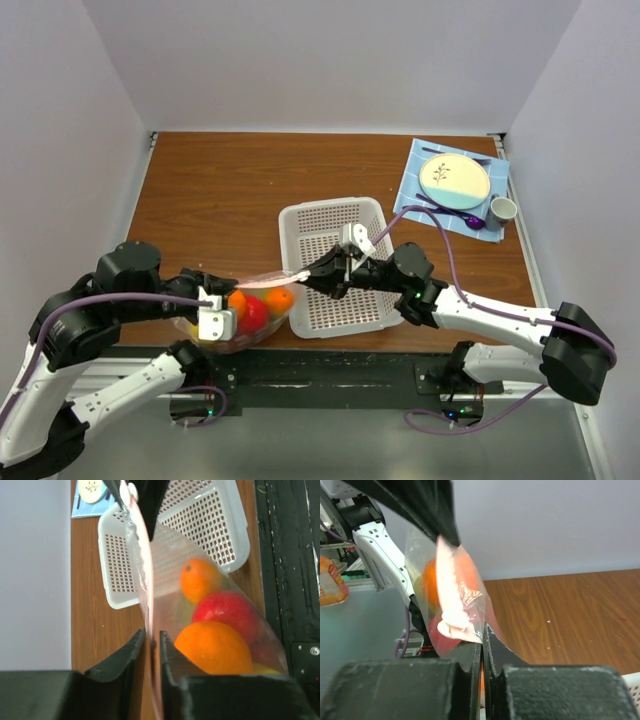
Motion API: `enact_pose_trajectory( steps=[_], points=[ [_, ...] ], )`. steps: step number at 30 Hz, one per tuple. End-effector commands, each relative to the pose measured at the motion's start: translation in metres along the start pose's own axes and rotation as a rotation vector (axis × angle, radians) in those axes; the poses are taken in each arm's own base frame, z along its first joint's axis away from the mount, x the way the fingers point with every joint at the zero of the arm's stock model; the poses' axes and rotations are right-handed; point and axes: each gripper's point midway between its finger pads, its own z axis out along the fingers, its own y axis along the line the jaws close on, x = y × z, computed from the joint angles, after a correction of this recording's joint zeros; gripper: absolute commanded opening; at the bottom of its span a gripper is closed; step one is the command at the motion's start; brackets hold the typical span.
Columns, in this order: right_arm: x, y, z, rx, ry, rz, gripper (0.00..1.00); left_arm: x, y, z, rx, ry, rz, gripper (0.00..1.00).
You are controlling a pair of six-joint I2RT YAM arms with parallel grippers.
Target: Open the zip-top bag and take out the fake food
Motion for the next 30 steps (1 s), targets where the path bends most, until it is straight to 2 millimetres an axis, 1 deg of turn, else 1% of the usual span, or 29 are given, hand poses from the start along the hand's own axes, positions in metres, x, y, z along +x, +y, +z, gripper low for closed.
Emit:
enact_pose_trajectory(
  steps=[1,2,5,6,7,9,10,11,12,13,14,15,17,20,21,23,26,28,29,30],
  points=[
    [-0.037,0.011,0.006,-0.052,-0.098,-0.035,0.0,-0.016,0.023,-0.005,-0.116,-0.065,0.015,0.87],
    [-0.036,0.011,0.007,-0.052,-0.097,-0.028,0.0,-0.017,0.024,-0.004,-0.12,-0.069,0.011,1.0],
    [-0.036,0.011,0.011,-0.066,-0.102,-0.003,0.0,-0.034,0.031,0.0,-0.11,-0.142,0.004,1.0],
    [-0.038,0.013,0.014,-0.078,-0.105,0.009,0.0,-0.05,0.032,-0.001,-0.09,-0.206,0.004,1.0],
    [-0.033,0.012,0.018,-0.085,-0.093,0.024,0.0,-0.055,0.032,0.006,-0.051,-0.221,-0.029,1.0],
    [-0.038,0.015,0.023,-0.1,-0.106,0.035,0.0,-0.07,0.029,0.01,0.005,-0.29,-0.053,1.0],
    [-0.038,0.016,0.026,-0.098,-0.109,0.038,0.0,-0.072,0.027,0.016,0.037,-0.301,-0.098,1.0],
    [-0.039,0.015,0.032,-0.096,-0.105,0.044,0.0,-0.072,0.025,0.022,0.061,-0.311,-0.119,1.0],
    [-0.038,0.019,0.036,-0.105,-0.1,0.052,0.0,-0.078,0.022,0.025,0.089,-0.347,-0.125,1.0],
    [-0.037,0.019,0.04,-0.104,-0.095,0.059,0.0,-0.079,0.021,0.03,0.115,-0.355,-0.143,1.0],
    [-0.039,0.019,0.046,-0.11,-0.094,0.067,0.0,-0.081,0.021,0.033,0.126,-0.361,-0.159,1.0],
    [-0.038,0.023,0.049,-0.118,-0.09,0.077,0.0,-0.082,0.025,0.035,0.115,-0.365,-0.168,1.0],
    [-0.041,0.02,0.054,-0.101,-0.092,0.085,0.0,-0.079,0.029,0.04,0.111,-0.343,-0.207,1.0],
    [-0.043,0.018,0.057,-0.081,-0.084,0.082,0.0,-0.073,0.023,0.041,0.126,-0.319,-0.229,0.99],
    [-0.044,0.017,0.057,-0.076,-0.08,0.073,0.0,-0.072,0.025,0.04,0.112,-0.31,-0.23,0.98],
    [-0.043,0.014,0.057,-0.056,-0.067,0.067,0.0,-0.065,0.031,0.039,0.061,-0.277,-0.241,0.98],
    [-0.044,0.011,0.055,-0.037,-0.064,0.047,0.0,-0.057,0.043,0.039,-0.01,-0.238,-0.255,0.93],
    [-0.046,0.009,0.054,-0.024,-0.07,0.034,0.0,-0.055,0.049,0.039,-0.043,-0.228,-0.267,0.87],
    [-0.046,0.008,0.055,-0.02,-0.068,0.033,0.0,-0.054,0.06,0.038,-0.096,-0.218,-0.266,0.83],
    [-0.047,0.008,0.054,-0.018,-0.07,0.032,0.0,-0.053,0.066,0.037,-0.127,-0.214,-0.274,0.72]
  ],
)
